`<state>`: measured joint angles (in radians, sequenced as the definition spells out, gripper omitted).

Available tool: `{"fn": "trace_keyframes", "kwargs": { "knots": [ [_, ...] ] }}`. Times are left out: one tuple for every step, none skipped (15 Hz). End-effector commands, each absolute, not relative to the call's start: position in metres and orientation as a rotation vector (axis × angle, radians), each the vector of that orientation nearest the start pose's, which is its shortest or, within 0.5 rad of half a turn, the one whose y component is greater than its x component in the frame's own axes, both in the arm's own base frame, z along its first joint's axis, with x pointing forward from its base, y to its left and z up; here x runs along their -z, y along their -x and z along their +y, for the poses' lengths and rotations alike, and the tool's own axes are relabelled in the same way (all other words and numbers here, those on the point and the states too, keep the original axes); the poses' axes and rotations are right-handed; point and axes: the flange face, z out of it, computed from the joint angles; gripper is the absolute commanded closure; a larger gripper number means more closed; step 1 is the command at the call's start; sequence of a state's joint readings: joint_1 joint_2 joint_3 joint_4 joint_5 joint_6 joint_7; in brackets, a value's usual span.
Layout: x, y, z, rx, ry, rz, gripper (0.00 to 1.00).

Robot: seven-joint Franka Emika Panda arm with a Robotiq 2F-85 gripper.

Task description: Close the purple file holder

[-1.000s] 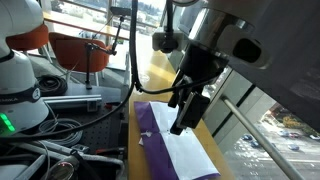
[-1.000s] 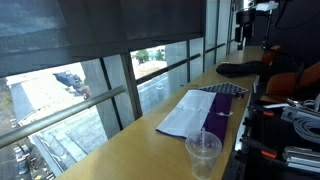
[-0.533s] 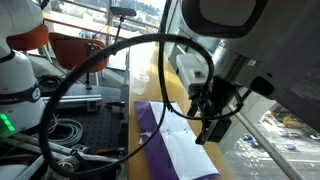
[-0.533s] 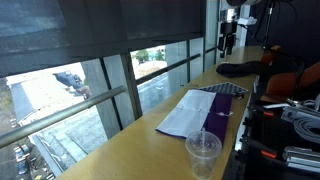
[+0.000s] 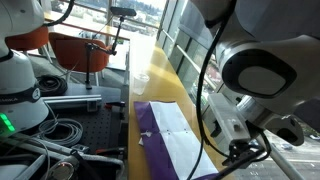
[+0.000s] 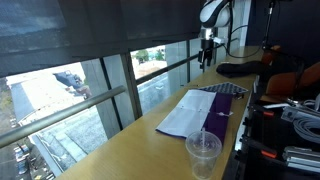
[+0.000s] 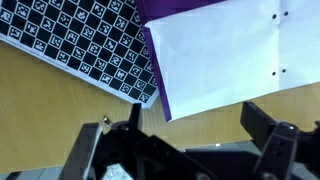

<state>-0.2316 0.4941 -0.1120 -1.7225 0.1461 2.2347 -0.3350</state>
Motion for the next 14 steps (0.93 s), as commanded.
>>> {"fn": "trace_keyframes", "kwargs": {
  "knots": [
    [-0.287,-0.672,-0.237,0.061,2.949,0.061,0.00],
    [-0.282,-0.678,-0.242,0.041,2.907,0.053,0.00],
    [-0.277,-0.682,-0.247,0.018,2.870,0.049,0.00],
    [-0.271,-0.685,-0.253,-0.003,2.832,0.041,0.00],
    [-0.263,-0.688,-0.257,-0.026,2.800,0.038,0.00],
    [-0.257,-0.689,-0.262,-0.044,2.775,0.032,0.00],
    [-0.249,-0.691,-0.267,-0.061,2.755,0.023,0.00],
    [-0.239,-0.692,-0.269,-0.075,2.744,0.015,0.00],
    [-0.231,-0.694,-0.272,-0.085,2.731,0.009,0.00],
    [-0.219,-0.696,-0.274,-0.095,2.721,0.003,0.00],
    [-0.210,-0.698,-0.275,-0.101,2.720,-0.001,0.00],
    [-0.200,-0.701,-0.274,-0.108,2.717,-0.007,0.00],
    [-0.189,-0.704,-0.272,-0.108,2.716,-0.012,0.00],
    [-0.179,-0.707,-0.271,-0.109,2.718,-0.017,0.00]
  ]
}}
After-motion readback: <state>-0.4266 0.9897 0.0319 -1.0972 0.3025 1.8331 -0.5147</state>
